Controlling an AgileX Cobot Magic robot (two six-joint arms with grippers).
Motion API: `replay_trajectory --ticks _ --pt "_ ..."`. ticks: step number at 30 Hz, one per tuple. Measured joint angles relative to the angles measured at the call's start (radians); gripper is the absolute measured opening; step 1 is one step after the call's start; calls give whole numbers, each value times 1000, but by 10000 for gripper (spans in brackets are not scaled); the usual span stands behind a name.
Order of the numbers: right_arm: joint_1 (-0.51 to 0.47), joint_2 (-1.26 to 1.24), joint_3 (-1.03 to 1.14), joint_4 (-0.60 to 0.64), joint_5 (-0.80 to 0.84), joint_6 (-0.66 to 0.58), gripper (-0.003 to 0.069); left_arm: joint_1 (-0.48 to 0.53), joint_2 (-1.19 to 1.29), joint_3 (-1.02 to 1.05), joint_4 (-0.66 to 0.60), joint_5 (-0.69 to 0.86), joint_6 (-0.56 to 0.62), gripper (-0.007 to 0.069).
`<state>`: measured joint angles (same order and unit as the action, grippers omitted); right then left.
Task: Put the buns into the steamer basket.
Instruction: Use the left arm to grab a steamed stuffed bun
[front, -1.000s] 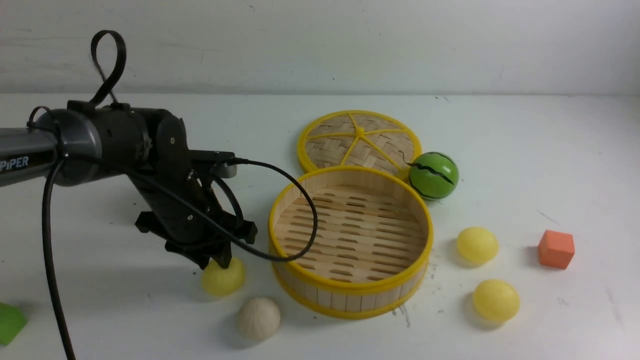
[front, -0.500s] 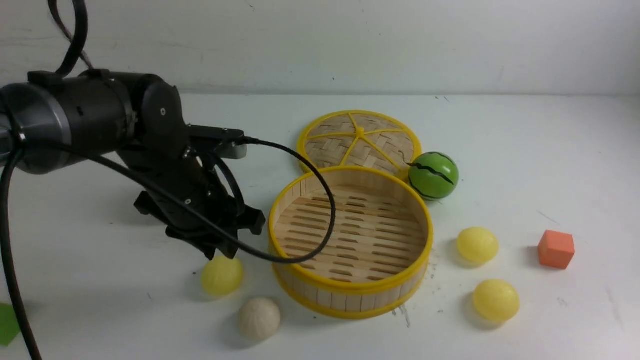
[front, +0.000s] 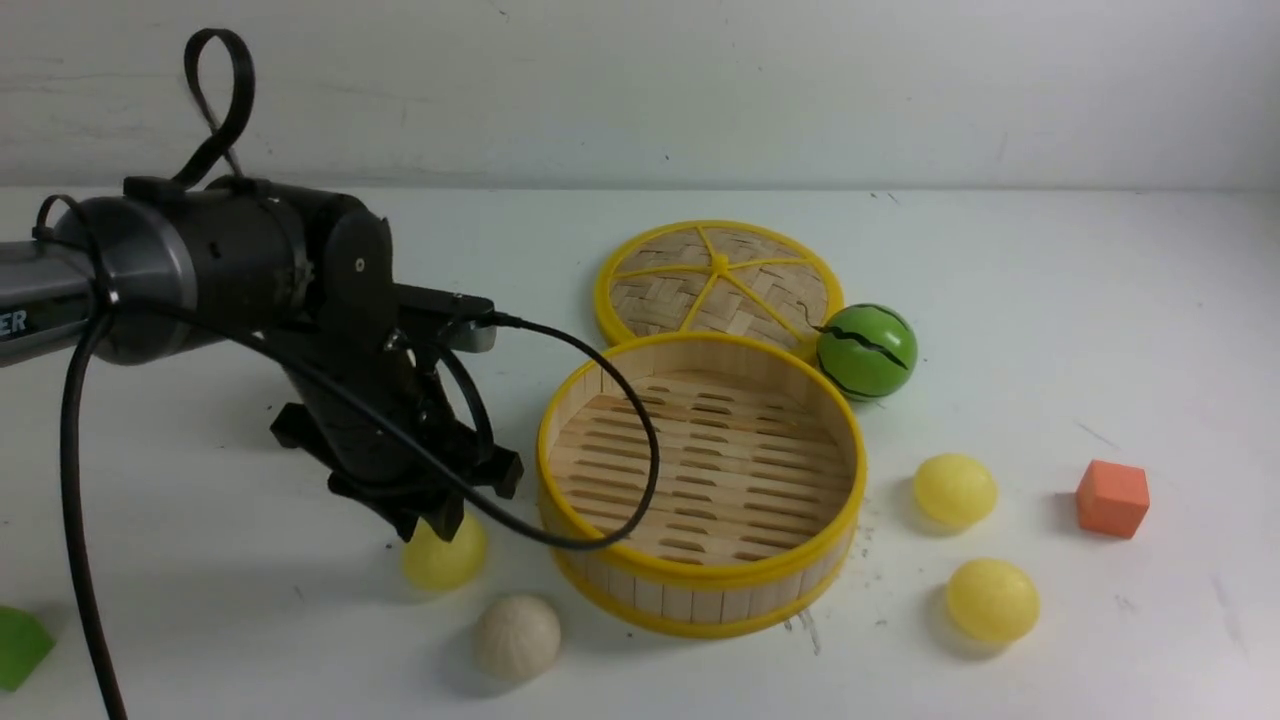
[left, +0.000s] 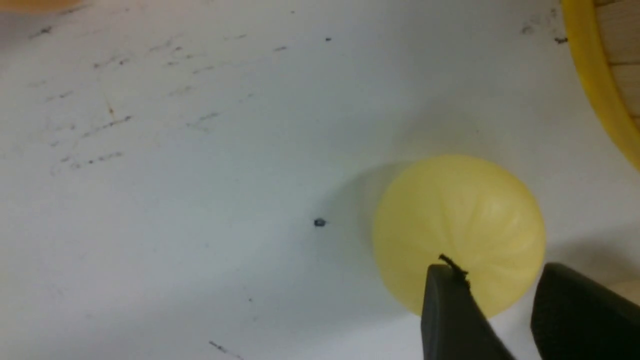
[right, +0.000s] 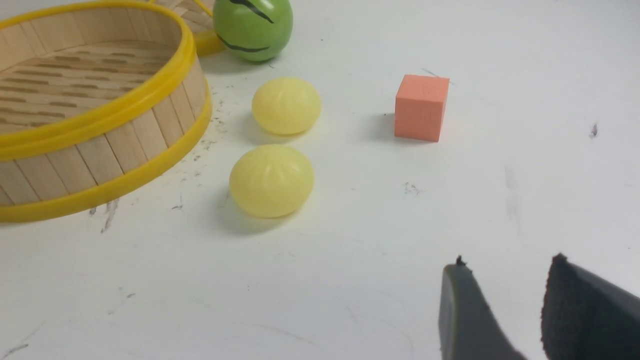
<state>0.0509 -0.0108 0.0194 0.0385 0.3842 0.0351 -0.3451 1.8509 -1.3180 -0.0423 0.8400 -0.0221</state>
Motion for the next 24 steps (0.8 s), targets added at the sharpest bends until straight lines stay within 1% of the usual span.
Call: replay_trajectory --ticks 12,15,17,18,19,20,21,23,24 --pt "0 0 0 0 0 0 239 0 53 0 8 -54 0 239" --pt "0 0 0 0 0 0 239 0 66 0 8 -55 0 225" --pt "0 0 0 0 0 0 239 -1 68 0 8 -46 0 185" --pt "0 0 0 0 0 0 239 -1 68 0 8 -44 0 180" --pt "0 0 0 0 0 0 239 -1 68 0 8 -32 0 120" --pt "0 0 0 0 0 0 239 -1 68 0 8 -31 0 111" --pt "0 0 0 0 0 0 239 -1 68 0 5 -20 0 44" --pt "0 0 0 0 0 0 239 -1 63 -7 5 5 0 -11" --pt "0 0 0 0 0 0 239 -1 61 -9 5 10 0 -13"
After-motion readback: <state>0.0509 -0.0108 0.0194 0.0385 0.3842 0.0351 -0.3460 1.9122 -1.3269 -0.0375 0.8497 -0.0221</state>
